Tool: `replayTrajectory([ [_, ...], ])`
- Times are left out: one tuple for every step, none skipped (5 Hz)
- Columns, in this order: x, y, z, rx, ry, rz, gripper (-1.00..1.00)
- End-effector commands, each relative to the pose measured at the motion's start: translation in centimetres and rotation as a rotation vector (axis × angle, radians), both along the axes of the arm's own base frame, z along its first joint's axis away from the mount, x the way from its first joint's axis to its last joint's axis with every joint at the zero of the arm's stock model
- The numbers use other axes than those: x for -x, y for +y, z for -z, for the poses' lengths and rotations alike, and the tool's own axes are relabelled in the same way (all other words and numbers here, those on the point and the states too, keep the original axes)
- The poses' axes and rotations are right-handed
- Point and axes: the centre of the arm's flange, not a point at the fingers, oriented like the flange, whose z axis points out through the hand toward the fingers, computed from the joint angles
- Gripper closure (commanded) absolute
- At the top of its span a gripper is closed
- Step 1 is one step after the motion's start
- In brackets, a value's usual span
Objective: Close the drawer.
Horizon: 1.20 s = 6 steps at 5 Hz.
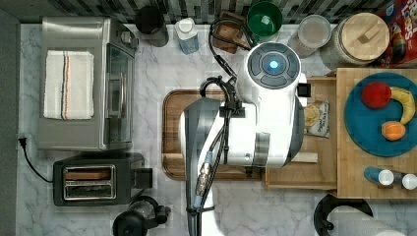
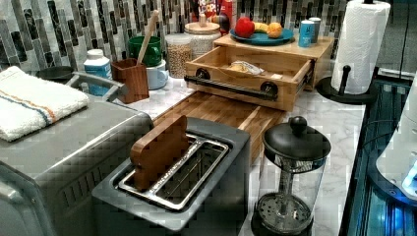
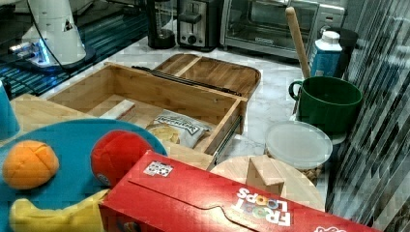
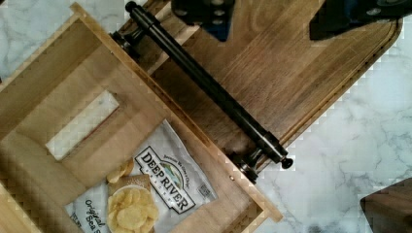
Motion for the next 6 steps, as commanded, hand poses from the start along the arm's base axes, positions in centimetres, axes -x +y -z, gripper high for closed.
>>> replayTrajectory([
  [0.0, -0.4, 0.3, -0.001, 0.005, -0.005, 1.00],
  [0.3, 0.1, 0.3, 0.005, -0.009, -0.061, -1.00],
  [-0.2, 2.4, 0.6, -0.013, 0.019, -0.163, -1.00],
  [0.6, 4.9, 1.1, -0.015, 0.005, -0.295, -1.00],
  [1.8, 8.0, 1.1, 0.000, 0.025, -0.429, -1.00],
  [3.0, 10.2, 1.8, 0.013, 0.041, -0.602, -1.00],
])
